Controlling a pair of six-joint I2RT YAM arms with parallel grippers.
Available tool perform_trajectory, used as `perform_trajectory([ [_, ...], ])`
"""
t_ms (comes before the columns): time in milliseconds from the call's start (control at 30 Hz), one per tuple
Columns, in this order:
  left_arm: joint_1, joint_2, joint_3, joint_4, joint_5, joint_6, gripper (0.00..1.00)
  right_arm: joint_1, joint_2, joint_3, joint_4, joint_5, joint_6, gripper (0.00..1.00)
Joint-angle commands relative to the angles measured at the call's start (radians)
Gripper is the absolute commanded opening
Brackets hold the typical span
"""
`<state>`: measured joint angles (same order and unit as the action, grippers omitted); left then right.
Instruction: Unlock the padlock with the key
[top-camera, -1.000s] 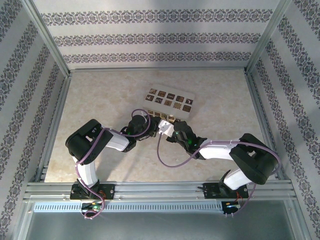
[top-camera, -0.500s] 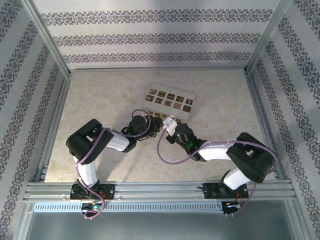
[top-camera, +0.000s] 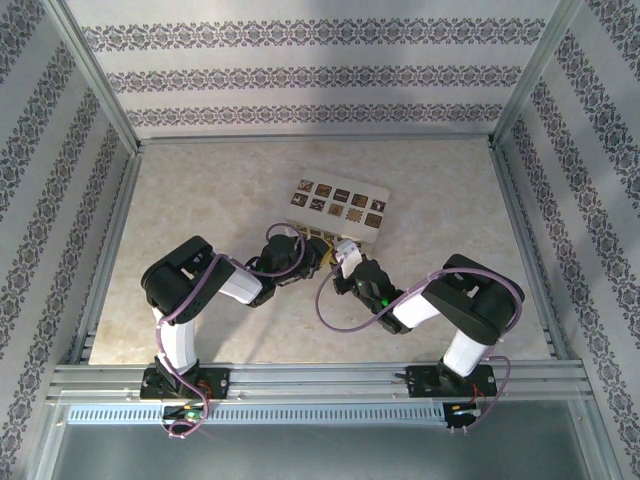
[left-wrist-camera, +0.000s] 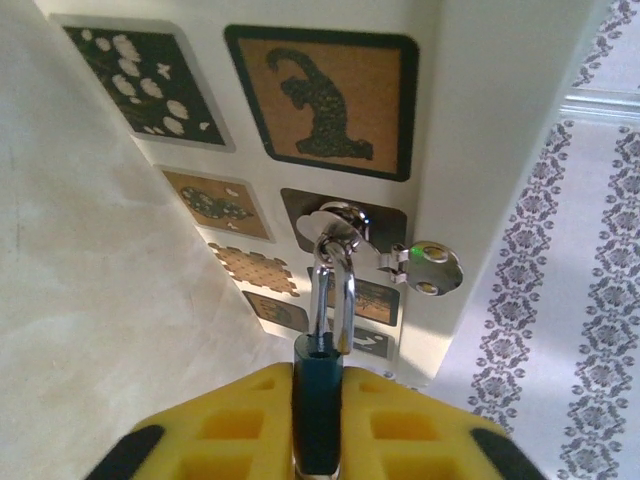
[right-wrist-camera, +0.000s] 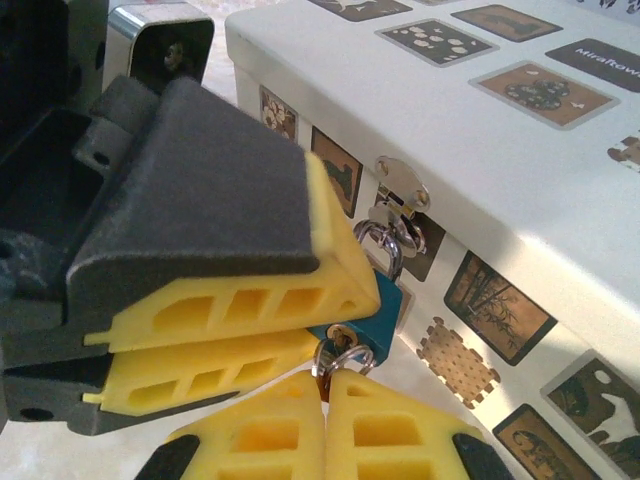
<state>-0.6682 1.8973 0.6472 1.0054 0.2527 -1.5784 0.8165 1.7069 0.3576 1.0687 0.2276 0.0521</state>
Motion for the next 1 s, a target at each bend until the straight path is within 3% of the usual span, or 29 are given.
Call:
perform_trajectory([
  [0,-0.022,-0.036,-0.002,0.021,-0.011,0.029,0.23,0.018,0.024,-0.008,0.074,-0.022,0.066,0.0],
  [267,0.023,-0.166,-0.092,-0.043,-0.044,0.098,0.38,0.016,0.026,-0.049,0.103,-0.008,0.083,0.0],
  [500,0.072,-0.385,-0.143,-0.269,-0.093,0.252,0.43,0.001,-0.013,-0.079,0.111,-0.026,0.17,0.0],
  [767,0.1,-0.785,-0.097,-0.779,-0.339,0.569,0.51,-0.038,-0.075,-0.136,0.116,-0.101,0.363,0.0],
  [967,0.104,-0.959,-0.1,-0.909,-0.506,0.702,0.53,-0.051,-0.087,-0.159,0.134,-0.126,0.43,0.0],
])
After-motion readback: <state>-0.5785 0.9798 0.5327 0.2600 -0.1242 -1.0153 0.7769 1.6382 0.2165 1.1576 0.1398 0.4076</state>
